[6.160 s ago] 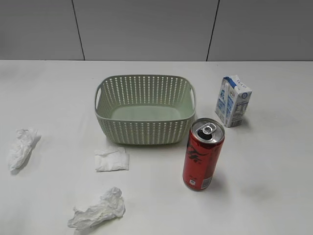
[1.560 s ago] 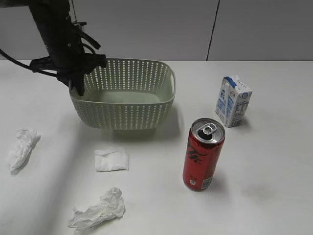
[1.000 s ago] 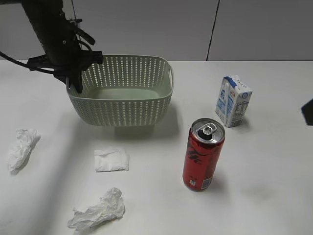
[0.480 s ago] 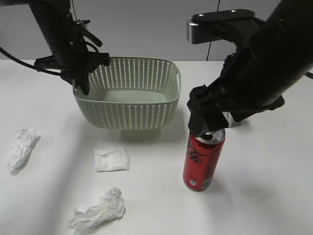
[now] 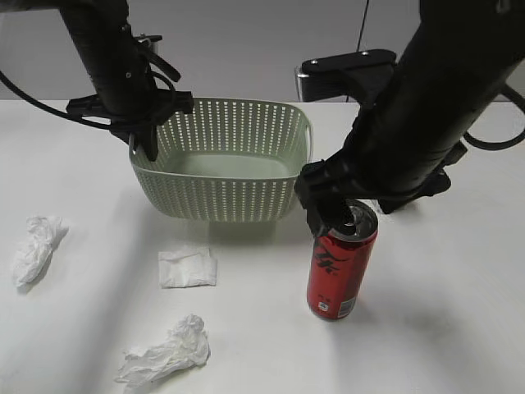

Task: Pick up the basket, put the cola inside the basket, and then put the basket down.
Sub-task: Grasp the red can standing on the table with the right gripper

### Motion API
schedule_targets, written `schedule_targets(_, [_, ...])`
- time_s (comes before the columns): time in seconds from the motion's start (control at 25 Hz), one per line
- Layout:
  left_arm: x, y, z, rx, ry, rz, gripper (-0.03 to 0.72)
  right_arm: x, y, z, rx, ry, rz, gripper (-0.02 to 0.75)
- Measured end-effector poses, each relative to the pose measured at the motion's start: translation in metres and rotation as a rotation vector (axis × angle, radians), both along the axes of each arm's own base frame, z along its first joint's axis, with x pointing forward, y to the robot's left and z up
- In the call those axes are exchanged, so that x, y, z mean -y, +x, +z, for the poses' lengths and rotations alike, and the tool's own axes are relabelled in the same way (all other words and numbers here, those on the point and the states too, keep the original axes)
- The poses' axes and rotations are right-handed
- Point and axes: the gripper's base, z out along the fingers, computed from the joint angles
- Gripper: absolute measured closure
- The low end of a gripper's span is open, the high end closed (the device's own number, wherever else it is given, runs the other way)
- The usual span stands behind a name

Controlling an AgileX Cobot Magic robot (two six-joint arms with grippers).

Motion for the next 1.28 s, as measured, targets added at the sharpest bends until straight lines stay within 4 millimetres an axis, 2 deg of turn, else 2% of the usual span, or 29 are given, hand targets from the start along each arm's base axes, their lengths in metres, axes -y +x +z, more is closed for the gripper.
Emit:
schedule_targets(0.48, [0.000,0.000,0.000,0.000,0.000,-0.001,0.690,-0.008,0.012,-0.039,-0.078,-0.076,-0.005,0.065])
schedule_targets(0.6, [0.000,0.000,0.000,0.000,0.000,-0.001,0.690,-0.008,0.012,-0.040,-0.078,-0.078,-0.004,0.101])
schedule_targets(0.76, [0.001,0.000,0.000,-0.001,-0.002,-0.001,0.690,-0.008,0.012,-0.040,-0.082,-0.078,-0.005,0.220])
schedule_targets(0.92, [0.001,0.000,0.000,0.003,-0.003,0.000,0.690,-0.008,0.010,-0.039,-0.105,-0.091,-0.005,0.230])
schedule_targets(1.12, [0.002,0.000,0.000,0.004,-0.014,0.004,0.690,-0.006,0.009,-0.024,-0.144,-0.142,0.057,0.230])
schedule_targets(1.2, [0.002,0.000,0.000,0.004,-0.017,0.005,0.690,-0.007,0.010,-0.008,-0.122,-0.129,0.075,0.230])
schedule_targets(1.28, [0.002,0.000,0.000,0.002,-0.020,0.006,0.690,-0.008,0.011,0.018,-0.074,-0.095,0.091,0.230])
